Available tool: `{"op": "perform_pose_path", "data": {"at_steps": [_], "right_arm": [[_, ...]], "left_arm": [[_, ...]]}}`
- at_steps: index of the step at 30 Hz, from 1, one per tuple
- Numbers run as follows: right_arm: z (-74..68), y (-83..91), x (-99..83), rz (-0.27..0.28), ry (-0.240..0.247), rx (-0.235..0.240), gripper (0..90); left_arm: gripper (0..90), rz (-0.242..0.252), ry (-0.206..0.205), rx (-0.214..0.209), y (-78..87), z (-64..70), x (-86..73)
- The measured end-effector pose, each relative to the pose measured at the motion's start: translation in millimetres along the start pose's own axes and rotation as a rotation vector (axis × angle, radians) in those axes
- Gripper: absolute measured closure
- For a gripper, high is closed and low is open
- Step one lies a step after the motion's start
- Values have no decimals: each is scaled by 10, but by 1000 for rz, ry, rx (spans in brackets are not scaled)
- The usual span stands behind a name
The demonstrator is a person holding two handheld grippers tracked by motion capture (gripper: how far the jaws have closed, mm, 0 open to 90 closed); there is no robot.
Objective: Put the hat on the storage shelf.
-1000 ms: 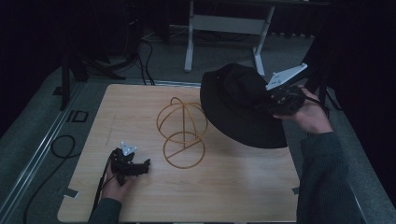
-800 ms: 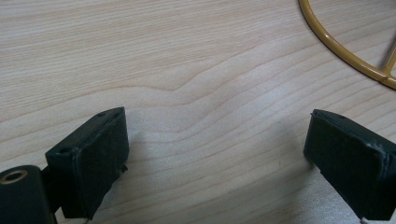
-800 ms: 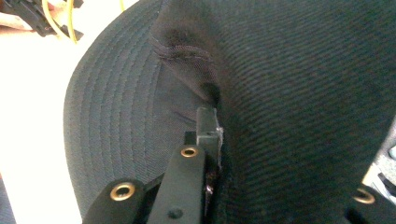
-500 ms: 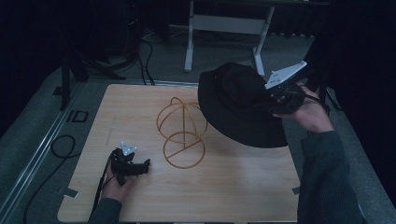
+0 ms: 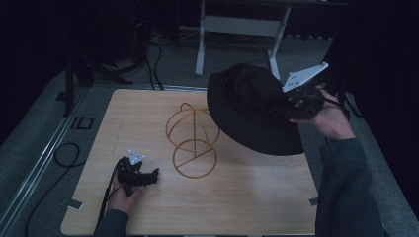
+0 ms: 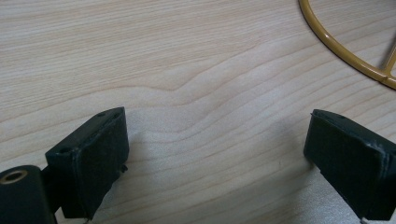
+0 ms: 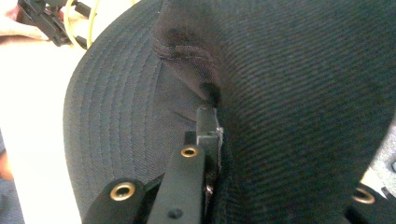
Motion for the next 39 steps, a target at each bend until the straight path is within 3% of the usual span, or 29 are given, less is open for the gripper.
{"op": "perform_pose_path", "data": {"at_steps": [18,39], "right_arm": [[-77,54,103,66,0,53,869],[-217,15,321,91,34,94,868]], "left_arm": [[70,-1,-1,0,1,-1,-1],[70,-1,-1,0,1,-1,-1]]}}
Point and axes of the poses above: each handheld gripper's, and its own axes: y roughly backward along the jaws, x roughly out of its top, z roughly to its right, the point moved 9 cm from there along -y, roughly forward along the jaws, and after that the axes turned 9 degrees about -x, right-handed, at the moved point
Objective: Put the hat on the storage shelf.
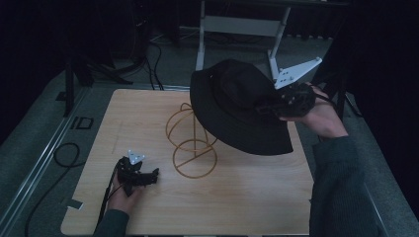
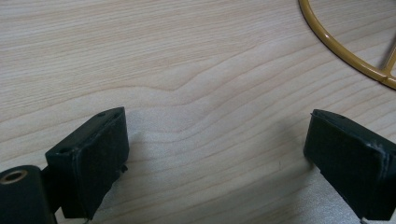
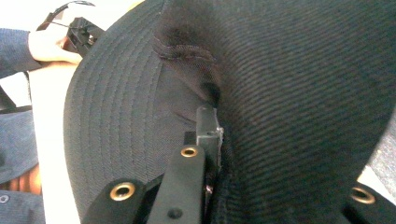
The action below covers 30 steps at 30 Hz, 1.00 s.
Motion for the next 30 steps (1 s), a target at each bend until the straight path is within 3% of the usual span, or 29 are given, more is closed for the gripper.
{"op": "perform_pose_path", "data": {"at_steps": [13,30], "right_arm": [[-66,-54,130,8,21,11,867],[-224,-266,344,3,58,46,859]], "left_arm": [[70,1,0,0,-1,0,1],[70,1,2,0,-1,1,1]]}}
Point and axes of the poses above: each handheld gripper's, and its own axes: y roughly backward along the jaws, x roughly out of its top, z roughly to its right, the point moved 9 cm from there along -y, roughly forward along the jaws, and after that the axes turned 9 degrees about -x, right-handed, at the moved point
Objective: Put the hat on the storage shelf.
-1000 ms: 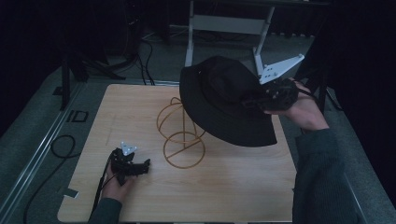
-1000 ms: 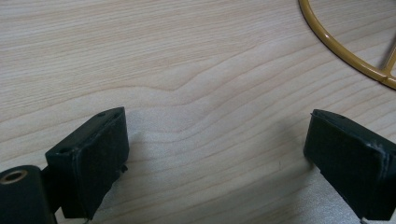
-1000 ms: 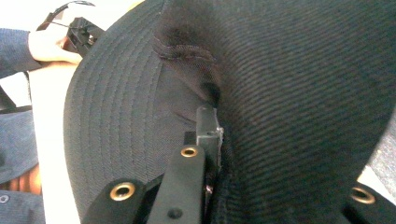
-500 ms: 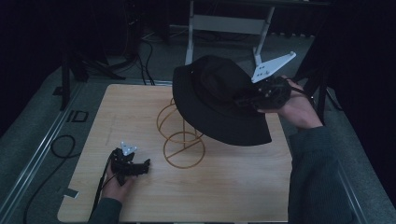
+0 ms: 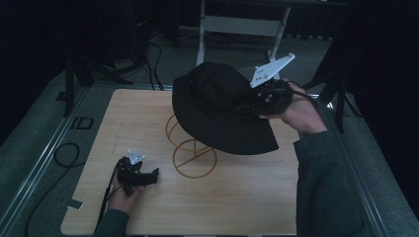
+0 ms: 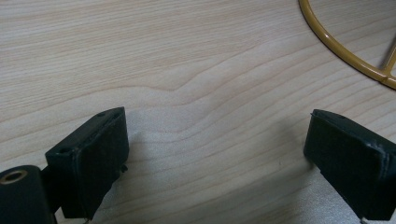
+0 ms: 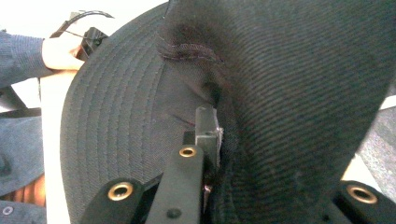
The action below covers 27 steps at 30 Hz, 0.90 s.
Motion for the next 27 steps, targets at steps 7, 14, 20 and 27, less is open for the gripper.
{"op": "perform_pose_path", "data": {"at_steps": [7,14,20,27], "right_arm": [[-44,-91,41,-5,-3,14,859],[-82,-170,65,-3,-4,24,858],[-144,-284,80,-14,5,43,852],[-243,-395,126,-4,10,68,849]], "left_arm": [[70,1,0,1,-1,0,1],[70,2,0,1,-1,0,2],[70,2,1,1,-1,0,2],[70,2,0,1,-1,0,1]]}}
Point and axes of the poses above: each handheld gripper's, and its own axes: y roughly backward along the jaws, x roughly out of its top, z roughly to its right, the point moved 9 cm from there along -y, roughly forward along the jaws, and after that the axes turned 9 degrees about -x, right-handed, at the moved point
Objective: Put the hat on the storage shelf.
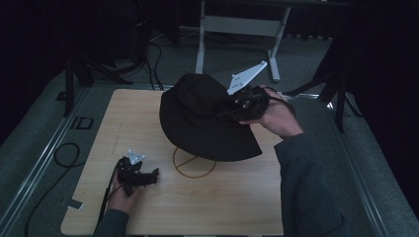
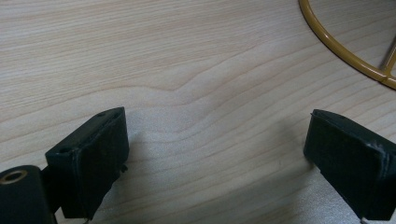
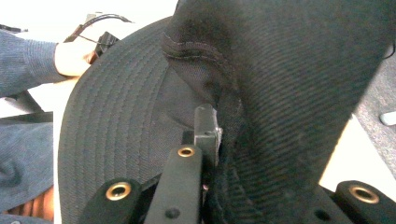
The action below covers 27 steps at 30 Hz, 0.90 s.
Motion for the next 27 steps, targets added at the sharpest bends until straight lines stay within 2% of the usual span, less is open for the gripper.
{"op": "perform_pose_path", "data": {"at_steps": [8,13,19,22,27], "right_arm": [[-24,-86,42,17,-12,0,817],[-45,-154,34,-4,-16,9,759],[-2,-250,4,-42,-40,-34,623],[19,-274,15,-40,-66,-44,587],[15,-319,15,-50,-71,-54,565]], "left_arm": [[70,0,-1,1,0,-2,0],[70,0,-1,1,0,-2,0],[70,0,0,0,0,0,0],[70,0,-1,1,0,-1,0],[70,0,-1,0,0,-1,0]]}}
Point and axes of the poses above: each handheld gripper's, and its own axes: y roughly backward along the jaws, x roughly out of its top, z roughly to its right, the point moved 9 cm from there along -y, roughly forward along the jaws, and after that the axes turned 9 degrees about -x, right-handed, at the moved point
